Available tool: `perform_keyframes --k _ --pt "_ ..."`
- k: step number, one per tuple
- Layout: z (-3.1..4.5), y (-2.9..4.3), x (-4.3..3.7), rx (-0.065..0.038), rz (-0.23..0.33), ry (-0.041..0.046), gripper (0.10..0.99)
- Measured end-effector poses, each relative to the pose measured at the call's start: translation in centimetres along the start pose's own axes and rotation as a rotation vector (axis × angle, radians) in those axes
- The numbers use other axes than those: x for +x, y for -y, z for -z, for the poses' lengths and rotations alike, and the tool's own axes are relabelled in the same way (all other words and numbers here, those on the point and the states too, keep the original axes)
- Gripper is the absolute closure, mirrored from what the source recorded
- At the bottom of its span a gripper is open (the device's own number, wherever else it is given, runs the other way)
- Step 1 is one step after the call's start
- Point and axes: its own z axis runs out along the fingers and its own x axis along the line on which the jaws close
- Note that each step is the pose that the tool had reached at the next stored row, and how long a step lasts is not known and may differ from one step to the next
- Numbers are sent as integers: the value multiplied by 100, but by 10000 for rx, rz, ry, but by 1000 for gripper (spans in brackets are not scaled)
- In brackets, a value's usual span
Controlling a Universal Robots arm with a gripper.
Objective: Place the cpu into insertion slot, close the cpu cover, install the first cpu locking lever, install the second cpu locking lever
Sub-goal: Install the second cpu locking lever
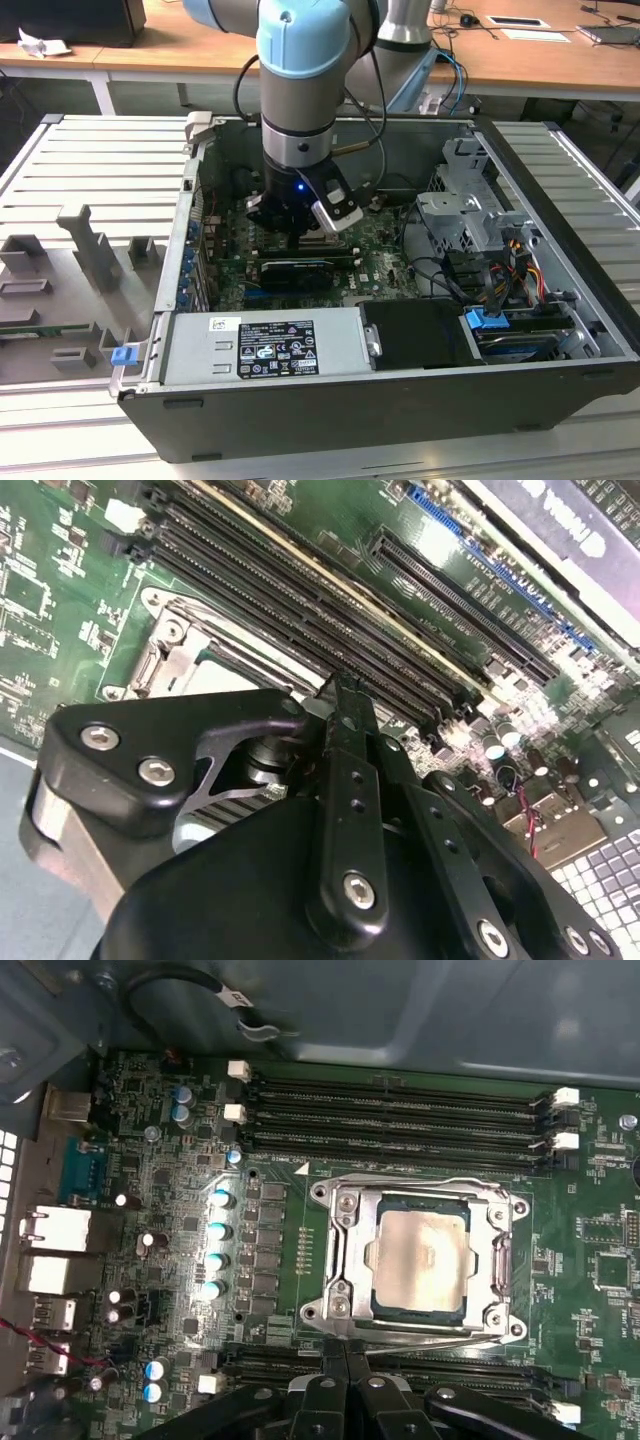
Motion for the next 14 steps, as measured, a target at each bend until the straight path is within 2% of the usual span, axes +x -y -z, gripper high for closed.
perform_keyframes --k 2,4,10,14 --pt "-12 9 17 -183 5 14 980" --pt "-15 37 20 -269 2 23 980" --pt "-24 81 50 -330 6 45 980" --pt "-64 93 75 -456 9 71 980"
